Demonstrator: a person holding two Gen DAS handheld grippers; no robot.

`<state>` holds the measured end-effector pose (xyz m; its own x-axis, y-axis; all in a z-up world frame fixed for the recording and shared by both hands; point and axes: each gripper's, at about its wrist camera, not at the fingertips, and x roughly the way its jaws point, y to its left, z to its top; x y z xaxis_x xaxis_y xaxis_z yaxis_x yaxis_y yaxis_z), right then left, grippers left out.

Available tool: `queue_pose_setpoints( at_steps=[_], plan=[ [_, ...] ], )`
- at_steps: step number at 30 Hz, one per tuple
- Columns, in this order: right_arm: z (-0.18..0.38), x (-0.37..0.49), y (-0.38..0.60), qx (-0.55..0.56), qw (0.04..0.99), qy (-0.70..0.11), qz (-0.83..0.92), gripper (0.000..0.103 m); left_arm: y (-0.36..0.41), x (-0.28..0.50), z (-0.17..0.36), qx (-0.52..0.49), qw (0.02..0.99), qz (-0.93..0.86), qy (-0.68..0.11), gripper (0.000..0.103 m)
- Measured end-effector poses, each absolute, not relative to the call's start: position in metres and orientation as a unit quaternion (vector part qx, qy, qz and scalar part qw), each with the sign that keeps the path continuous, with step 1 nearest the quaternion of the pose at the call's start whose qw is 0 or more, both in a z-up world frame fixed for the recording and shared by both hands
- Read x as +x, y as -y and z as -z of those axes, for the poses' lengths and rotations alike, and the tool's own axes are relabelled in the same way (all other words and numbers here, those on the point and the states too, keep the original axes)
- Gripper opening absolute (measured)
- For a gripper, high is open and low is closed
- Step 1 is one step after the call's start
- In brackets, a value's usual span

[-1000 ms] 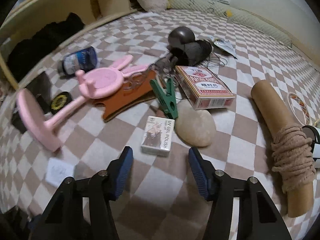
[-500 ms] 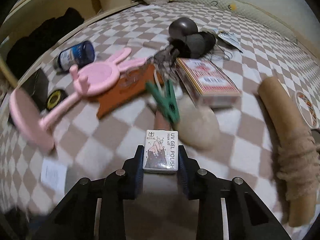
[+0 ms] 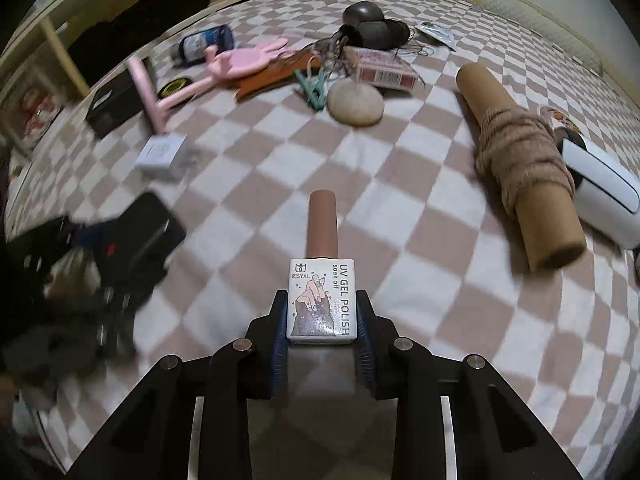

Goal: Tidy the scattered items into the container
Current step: 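Grasp the UV gel nail polish bottle with the right tool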

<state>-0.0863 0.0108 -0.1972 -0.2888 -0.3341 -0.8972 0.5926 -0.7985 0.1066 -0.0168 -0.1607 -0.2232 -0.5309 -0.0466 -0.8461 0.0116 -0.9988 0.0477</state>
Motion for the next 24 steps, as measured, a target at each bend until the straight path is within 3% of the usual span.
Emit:
queue_pose_setpoints(
  at_steps=[13,17,24],
  plan=[
    [0.202,-0.069,-0.011,0.485,0.290,-0.161,0.809,0.031,0.155,-0.019,0.226,0.481,0.041,0.875,0.041,0.069],
    [0.203,-0.070,-0.009,0.484,0.288,-0.162,0.810,0.031,0.157,-0.019,0.225,0.481,0.033,0.876,0.031,0.061],
    [0.200,-0.062,-0.008,0.460,0.287,-0.173,0.822,0.031,0.155,-0.014,0.222,0.479,0.033,0.877,0.024,0.060]
  ],
)
